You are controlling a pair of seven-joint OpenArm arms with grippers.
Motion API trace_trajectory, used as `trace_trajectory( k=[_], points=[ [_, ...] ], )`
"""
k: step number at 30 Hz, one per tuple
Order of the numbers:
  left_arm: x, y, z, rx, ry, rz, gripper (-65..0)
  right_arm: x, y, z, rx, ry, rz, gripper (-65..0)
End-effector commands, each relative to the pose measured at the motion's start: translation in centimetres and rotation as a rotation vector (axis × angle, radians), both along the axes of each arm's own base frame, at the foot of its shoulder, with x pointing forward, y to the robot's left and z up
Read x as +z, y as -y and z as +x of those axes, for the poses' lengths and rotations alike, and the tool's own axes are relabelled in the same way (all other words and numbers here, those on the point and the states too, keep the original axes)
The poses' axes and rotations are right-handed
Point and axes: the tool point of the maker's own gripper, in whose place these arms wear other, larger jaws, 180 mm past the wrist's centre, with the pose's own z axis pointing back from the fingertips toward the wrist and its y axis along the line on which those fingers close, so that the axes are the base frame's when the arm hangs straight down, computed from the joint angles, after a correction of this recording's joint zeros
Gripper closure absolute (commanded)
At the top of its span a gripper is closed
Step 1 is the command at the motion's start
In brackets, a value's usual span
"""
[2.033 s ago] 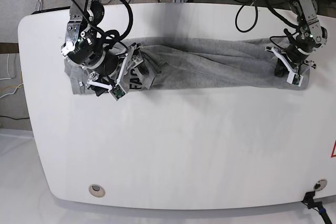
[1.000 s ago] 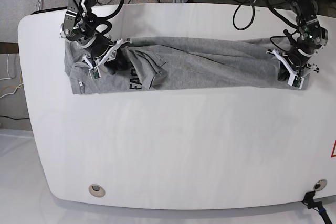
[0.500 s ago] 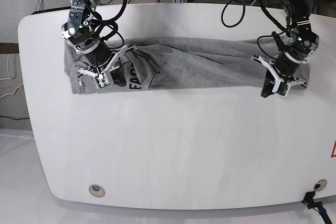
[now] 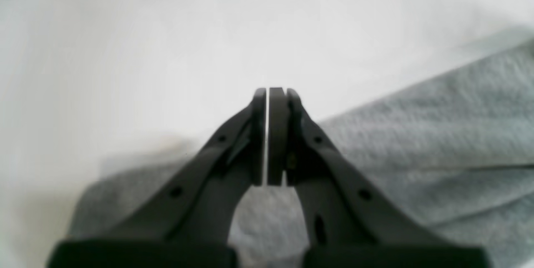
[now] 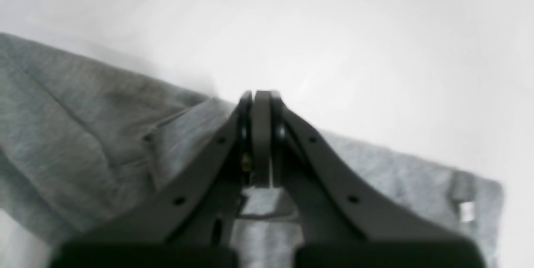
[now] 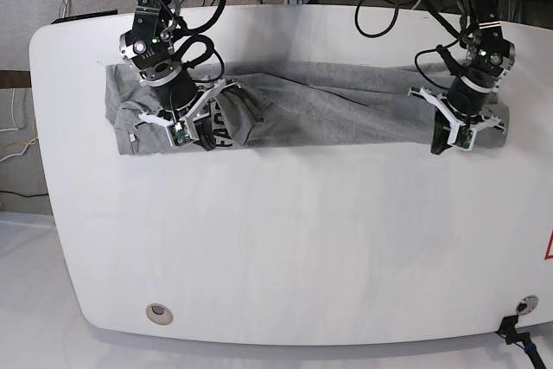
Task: Fold the T-shirt properly
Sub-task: 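Release the shirt and raise both grippers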
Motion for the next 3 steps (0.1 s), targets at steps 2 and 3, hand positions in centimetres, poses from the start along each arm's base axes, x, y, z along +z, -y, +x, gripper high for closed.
trace_trajectory(
  k=[2, 3],
  points=[
    [2.09, 0.95, 0.23, -0.02, 0.072, -0.018, 0.0, 1.24, -0.35, 0.42, 0.002, 0.048, 0.02, 0.0],
    [2.12, 1.03, 0.02, -0.024, 0.071, -0.016, 0.0, 1.14, -0.35, 0.36, 0.002, 0.045, 0.02, 0.0]
  ],
)
